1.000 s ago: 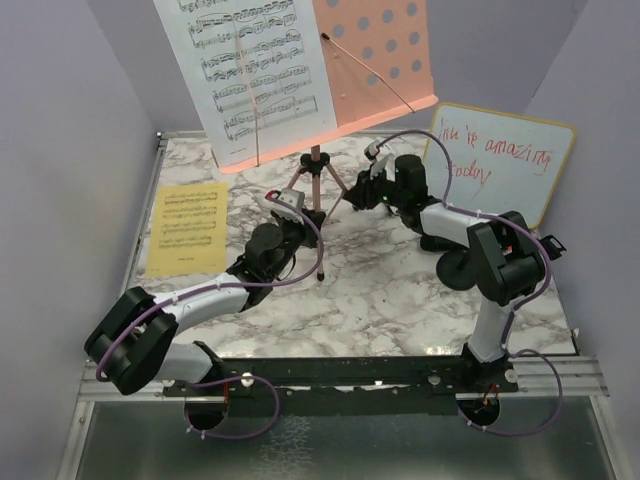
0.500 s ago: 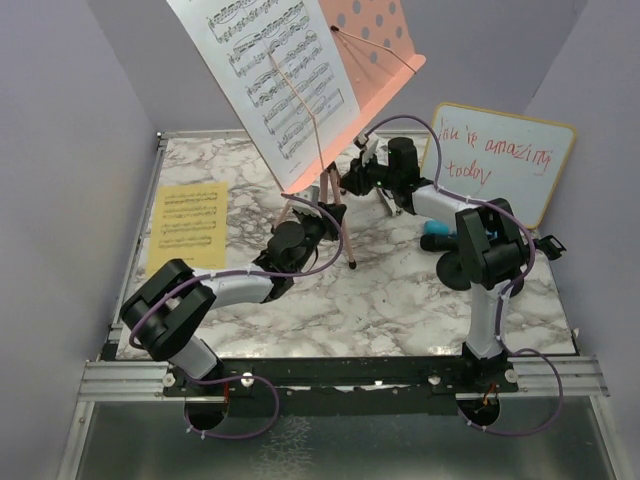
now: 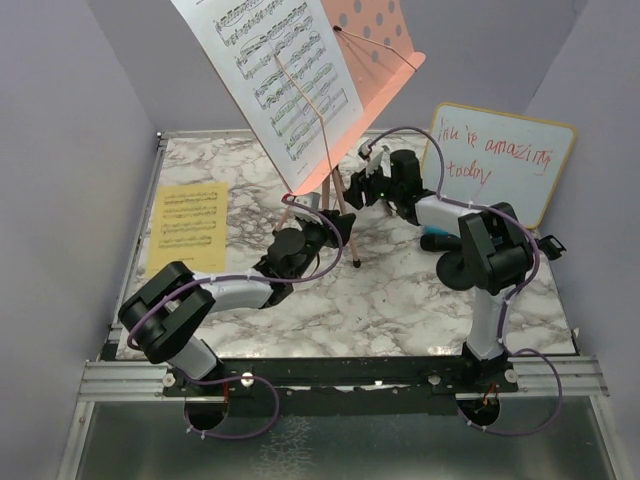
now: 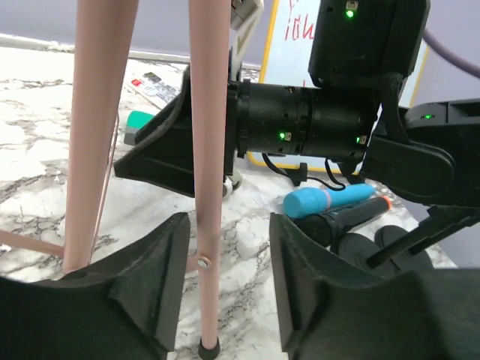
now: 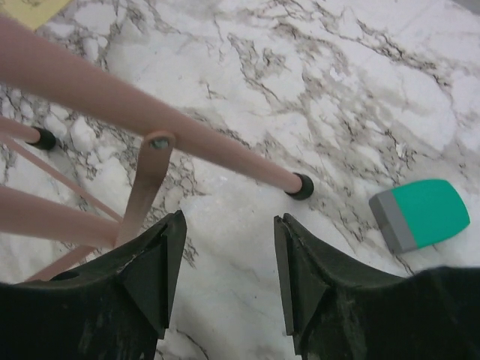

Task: Pack up the instrument practice props
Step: Adjust the music stand at the center of the board.

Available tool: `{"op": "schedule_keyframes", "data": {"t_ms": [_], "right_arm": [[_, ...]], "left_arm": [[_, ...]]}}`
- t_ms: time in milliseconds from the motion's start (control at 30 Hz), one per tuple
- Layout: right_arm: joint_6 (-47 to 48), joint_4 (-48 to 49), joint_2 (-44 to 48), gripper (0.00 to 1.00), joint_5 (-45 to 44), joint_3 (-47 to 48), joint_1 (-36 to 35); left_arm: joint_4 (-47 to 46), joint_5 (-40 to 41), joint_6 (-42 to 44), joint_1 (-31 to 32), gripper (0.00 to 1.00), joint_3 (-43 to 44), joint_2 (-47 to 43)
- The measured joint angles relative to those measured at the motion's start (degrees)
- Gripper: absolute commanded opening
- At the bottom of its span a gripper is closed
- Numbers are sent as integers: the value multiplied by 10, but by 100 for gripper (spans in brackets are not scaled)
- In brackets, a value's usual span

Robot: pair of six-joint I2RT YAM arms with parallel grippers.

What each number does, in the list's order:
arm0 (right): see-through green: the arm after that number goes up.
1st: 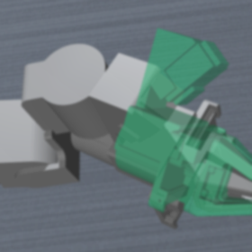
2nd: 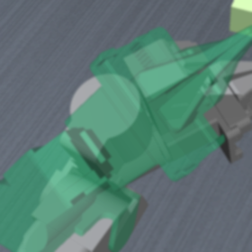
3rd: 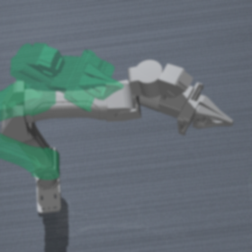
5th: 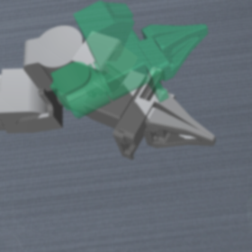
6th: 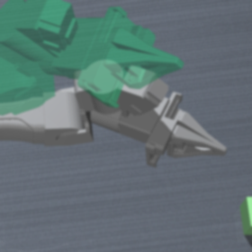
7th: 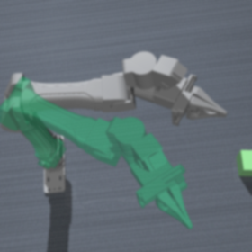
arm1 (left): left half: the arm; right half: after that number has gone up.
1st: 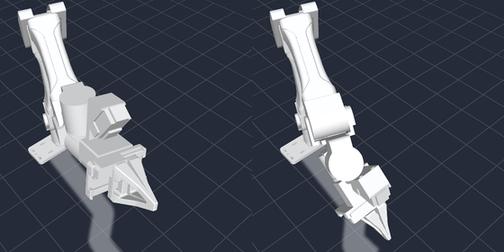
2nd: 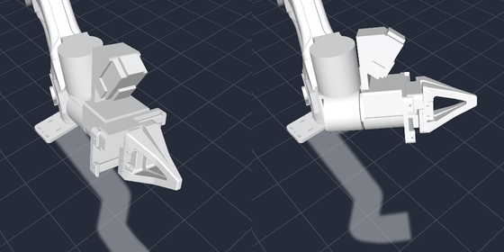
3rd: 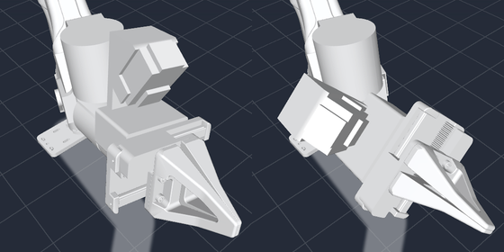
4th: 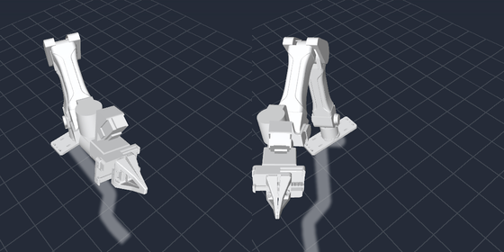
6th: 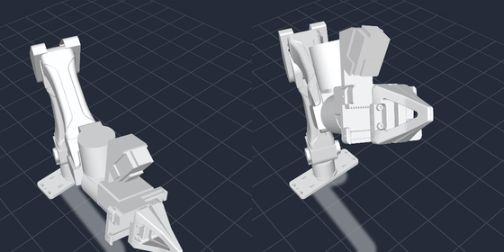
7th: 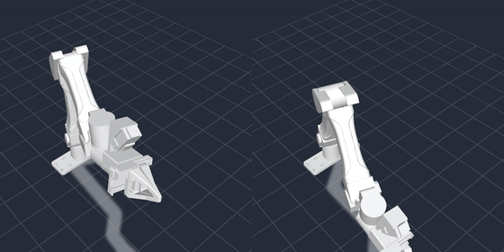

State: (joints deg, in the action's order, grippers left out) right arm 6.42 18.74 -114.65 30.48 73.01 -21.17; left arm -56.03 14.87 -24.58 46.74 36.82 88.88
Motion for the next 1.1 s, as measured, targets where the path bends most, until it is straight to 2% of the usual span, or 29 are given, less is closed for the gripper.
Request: {"op": "schedule_keyframes", "data": {"t_ms": [100, 267, 367, 500, 733, 933, 1100], "right_arm": [[-14, 10, 24, 75, -21, -40, 4], [-37, 31, 103, 91, -67, -116, 14], [-56, 34, 164, 92, -106, -154, 17], [-92, -3, 233, 92, -150, -159, 17], [-161, -92, 372, 92, -162, -197, 17], [-205, -197, 466, 92, -147, -194, 17], [-226, -277, 518, 92, -113, -146, 17]], "left_arm": [[5, -6, -12, -1, 67, -17, -23], [38, -12, -29, -23, 78, -40, -82], [63, -18, -41, -45, 85, -47, -119], [103, -42, -63, -83, 90, -51, -150], [220, -109, -115, -208, 95, -43, -206], [374, -143, -133, -287, 98, 33, -247], [478, -151, -125, -326, 99, 102, -287]]}}
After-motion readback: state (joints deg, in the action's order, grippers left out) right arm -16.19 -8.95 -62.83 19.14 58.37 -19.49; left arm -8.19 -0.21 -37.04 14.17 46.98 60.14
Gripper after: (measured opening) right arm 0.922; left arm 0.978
